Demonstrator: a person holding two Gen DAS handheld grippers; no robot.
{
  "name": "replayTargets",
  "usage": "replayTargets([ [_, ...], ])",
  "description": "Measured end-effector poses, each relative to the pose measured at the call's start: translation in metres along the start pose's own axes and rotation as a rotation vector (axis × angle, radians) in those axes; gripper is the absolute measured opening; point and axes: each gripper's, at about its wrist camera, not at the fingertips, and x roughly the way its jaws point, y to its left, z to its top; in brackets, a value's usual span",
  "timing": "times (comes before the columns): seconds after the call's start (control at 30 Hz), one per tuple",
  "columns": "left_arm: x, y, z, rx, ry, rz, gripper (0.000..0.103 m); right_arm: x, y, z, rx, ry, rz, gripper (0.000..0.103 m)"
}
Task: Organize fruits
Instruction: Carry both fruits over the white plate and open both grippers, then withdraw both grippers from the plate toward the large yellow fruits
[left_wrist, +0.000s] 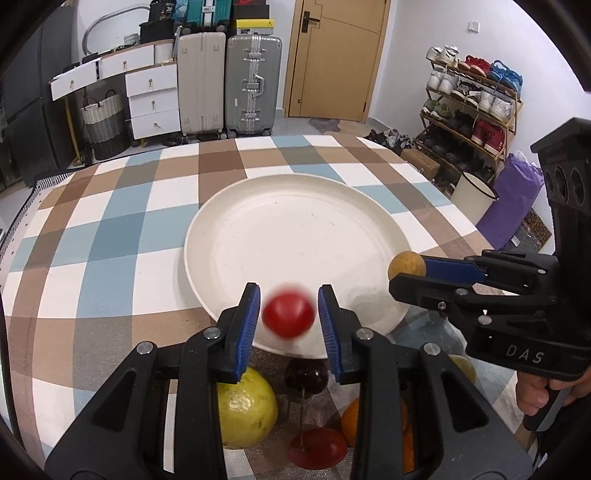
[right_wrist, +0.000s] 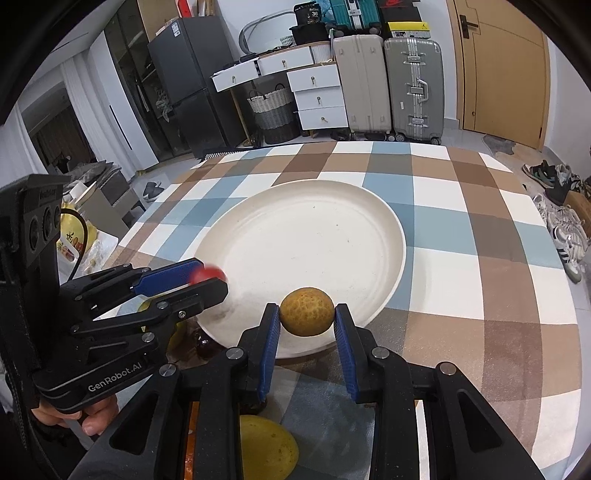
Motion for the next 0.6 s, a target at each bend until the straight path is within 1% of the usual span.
replayTargets([
  [0.03, -0.002, -0.001, 0.000, 0.001, -0.002, -0.004, 0.032, -0.002, 0.000, 0.000, 0.003, -0.006, -0.002, 0.032],
  [0.07, -0.004, -0.001, 0.000, 0.000, -0.001, -0.004, 0.037, -0.004, -0.001, 0.000, 0.004, -0.016, -0.005, 0.034],
  [0.1, -0.006, 0.000, 0.000, -0.001, 0.000, -0.001, 0.041, -0.007, -0.001, 0.000, 0.003, -0.022, -0.007, 0.039],
  [0.17, -0.013, 0.001, -0.001, -0.007, -0.009, 0.013, 0.061, -0.013, -0.002, -0.001, 0.009, -0.038, -0.001, 0.049],
  [0.2, -0.017, 0.002, -0.002, -0.009, -0.016, 0.016, 0.065, -0.017, -0.003, -0.001, 0.013, -0.047, -0.001, 0.050],
  [0.23, -0.024, 0.003, -0.004, -0.013, -0.035, 0.021, 0.075, -0.020, -0.004, -0.002, 0.016, -0.052, -0.004, 0.051],
  [0.27, -0.030, 0.004, -0.005, -0.016, -0.045, 0.025, 0.084, -0.024, -0.005, -0.003, 0.017, -0.055, -0.015, 0.055],
  [0.3, -0.037, 0.005, -0.007, -0.020, -0.061, 0.035, 0.087, -0.028, -0.005, -0.003, 0.017, -0.056, -0.021, 0.064],
  [0.33, -0.044, 0.006, -0.009, -0.024, -0.081, 0.055, 0.091, -0.032, -0.006, -0.005, 0.016, -0.063, -0.023, 0.070],
  [0.37, -0.049, 0.007, -0.010, -0.026, -0.091, 0.070, 0.098, -0.037, -0.007, -0.007, 0.017, -0.067, -0.022, 0.085],
  [0.4, -0.053, 0.008, -0.011, -0.029, -0.095, 0.080, 0.102, -0.041, -0.007, -0.010, 0.018, -0.071, -0.023, 0.096],
  [0.43, -0.059, 0.010, -0.013, -0.036, -0.104, 0.091, 0.102, -0.045, -0.008, -0.012, 0.018, -0.078, -0.026, 0.098],
  [0.53, -0.071, 0.012, -0.016, -0.043, -0.106, 0.080, 0.102, -0.056, -0.009, -0.018, 0.020, -0.095, -0.037, 0.102],
  [0.6, -0.078, 0.013, -0.019, -0.045, -0.108, 0.080, 0.102, -0.061, -0.011, -0.022, 0.024, -0.100, -0.038, 0.102],
])
